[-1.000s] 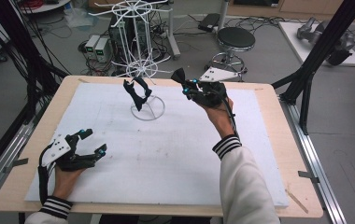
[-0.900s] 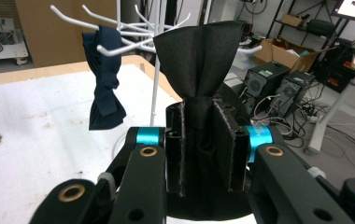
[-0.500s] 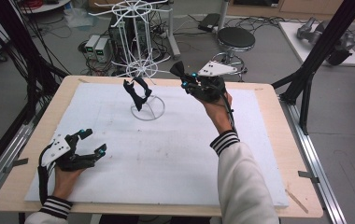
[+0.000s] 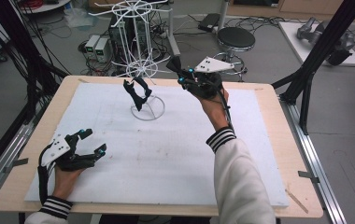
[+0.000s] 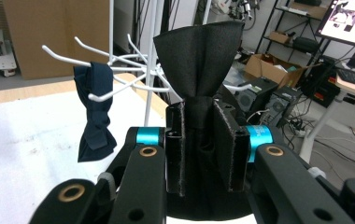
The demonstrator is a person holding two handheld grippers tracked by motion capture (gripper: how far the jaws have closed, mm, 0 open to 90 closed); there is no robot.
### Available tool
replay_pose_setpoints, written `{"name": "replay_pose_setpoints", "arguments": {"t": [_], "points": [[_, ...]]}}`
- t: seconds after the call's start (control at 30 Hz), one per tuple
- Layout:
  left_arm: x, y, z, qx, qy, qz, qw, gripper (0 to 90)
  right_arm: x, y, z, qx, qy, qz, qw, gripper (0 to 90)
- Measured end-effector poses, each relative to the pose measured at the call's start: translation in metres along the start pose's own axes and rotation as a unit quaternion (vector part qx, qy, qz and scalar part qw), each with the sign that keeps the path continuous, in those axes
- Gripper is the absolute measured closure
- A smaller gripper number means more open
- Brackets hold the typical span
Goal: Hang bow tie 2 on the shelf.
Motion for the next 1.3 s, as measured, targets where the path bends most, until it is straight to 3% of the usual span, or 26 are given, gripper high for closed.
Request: {"name": "replay_pose_setpoints", "arguments": {"t": [0.4, 1.3], "points": [[0.0, 0.0, 0.0, 0.0, 0.001, -0.001, 1.0, 16.9, -0.005, -0.009, -0.01, 0.016, -0.001, -0.008, 0.9998, 75.4], [0.0, 0.0, 0.0, 0.0, 0.001, -0.001, 1.0, 16.8, -0.022, -0.028, -0.012, 0.029, -0.017, -0.034, 0.9988, 75.5]]}}
Point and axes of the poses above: each handheld gripper's, and its own axes: y roughly backward along the jaws, z roughly out of its underside, x roughly to its right, the point moved 7 cm from there along -y, roughly forward along the jaws, and after that the axes turned 6 degrees about x, right-handed, at the moved point
